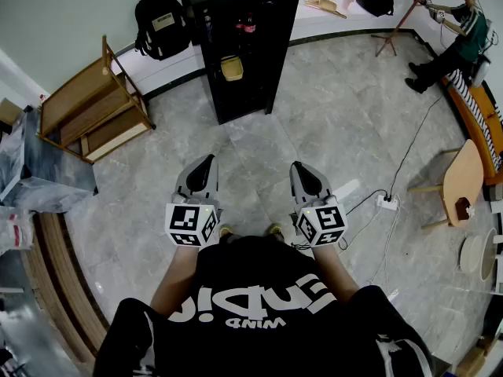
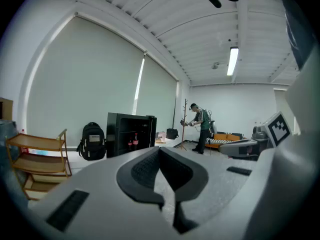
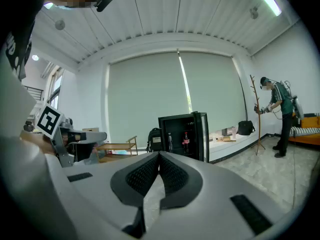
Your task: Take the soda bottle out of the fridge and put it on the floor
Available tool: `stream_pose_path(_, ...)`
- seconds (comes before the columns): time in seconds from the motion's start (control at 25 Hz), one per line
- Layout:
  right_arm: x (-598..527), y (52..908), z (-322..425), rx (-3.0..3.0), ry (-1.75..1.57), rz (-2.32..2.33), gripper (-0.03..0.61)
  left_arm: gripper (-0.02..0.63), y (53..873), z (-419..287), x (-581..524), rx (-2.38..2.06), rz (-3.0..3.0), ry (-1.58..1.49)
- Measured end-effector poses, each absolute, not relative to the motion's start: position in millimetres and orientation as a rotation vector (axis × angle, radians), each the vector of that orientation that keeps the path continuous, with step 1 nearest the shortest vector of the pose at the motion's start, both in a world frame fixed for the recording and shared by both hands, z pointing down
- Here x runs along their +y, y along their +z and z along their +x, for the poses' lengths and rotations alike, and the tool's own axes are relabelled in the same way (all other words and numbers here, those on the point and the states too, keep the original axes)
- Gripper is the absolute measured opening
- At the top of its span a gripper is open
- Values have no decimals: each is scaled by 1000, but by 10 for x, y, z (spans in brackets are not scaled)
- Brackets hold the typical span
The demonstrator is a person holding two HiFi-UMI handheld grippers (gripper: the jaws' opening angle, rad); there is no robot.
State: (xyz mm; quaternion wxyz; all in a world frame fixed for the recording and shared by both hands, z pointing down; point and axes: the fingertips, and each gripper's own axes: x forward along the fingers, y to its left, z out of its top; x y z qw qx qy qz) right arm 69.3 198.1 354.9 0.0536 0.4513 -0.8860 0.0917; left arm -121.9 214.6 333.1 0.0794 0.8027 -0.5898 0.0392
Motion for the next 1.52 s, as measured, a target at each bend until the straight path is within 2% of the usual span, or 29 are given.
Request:
stream_pose_path(0.64, 1938, 3583, 264, -2647, 252, 1517, 25, 8, 3433, -1579, 2003, -1661, 2493, 136)
stream_pose_path(0.92, 1867, 3660, 303, -2595, 255, 1594, 25, 8, 3554, -1591, 1793, -1620, 2499, 133)
stream_pose_path(1.52, 584, 3715, 490, -2597, 241, 1615, 25, 8, 3601, -1418, 488, -1600, 2540, 132)
